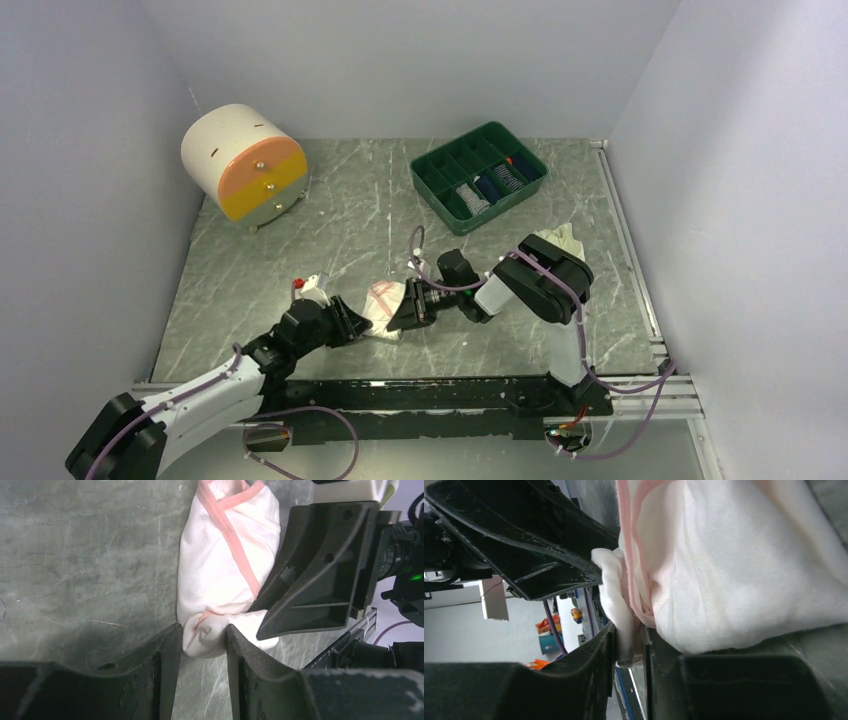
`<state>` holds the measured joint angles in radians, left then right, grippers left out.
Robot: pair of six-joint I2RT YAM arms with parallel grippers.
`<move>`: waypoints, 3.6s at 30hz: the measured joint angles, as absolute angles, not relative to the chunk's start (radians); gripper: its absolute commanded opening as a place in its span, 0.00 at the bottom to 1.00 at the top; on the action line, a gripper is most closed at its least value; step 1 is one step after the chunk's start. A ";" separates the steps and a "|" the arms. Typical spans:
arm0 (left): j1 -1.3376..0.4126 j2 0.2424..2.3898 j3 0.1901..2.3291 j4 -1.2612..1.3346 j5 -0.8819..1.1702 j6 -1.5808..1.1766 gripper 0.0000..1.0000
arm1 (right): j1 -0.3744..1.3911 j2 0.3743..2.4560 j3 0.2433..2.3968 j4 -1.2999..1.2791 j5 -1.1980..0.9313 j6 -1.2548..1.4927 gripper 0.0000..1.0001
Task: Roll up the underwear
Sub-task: Roll the underwear to the center of the board.
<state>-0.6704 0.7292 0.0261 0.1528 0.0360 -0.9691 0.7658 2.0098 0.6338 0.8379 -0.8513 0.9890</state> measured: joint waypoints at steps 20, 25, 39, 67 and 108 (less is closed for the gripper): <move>-0.690 1.000 0.133 0.241 0.031 -0.929 0.38 | 0.753 1.797 0.630 0.541 -0.710 0.722 0.45; -0.690 1.024 0.135 0.270 0.037 -0.925 0.37 | 0.750 1.666 0.641 0.339 -0.574 0.590 0.56; -0.693 1.058 0.206 0.183 0.041 -0.899 0.36 | 0.751 1.312 0.412 0.654 -0.379 0.251 0.86; -0.693 1.111 0.265 0.123 0.052 -0.858 0.35 | 1.212 1.623 0.489 0.644 -0.034 -0.629 0.34; -0.693 0.938 0.074 0.285 0.040 -1.155 0.43 | 1.002 1.924 0.317 1.423 -0.361 0.291 0.14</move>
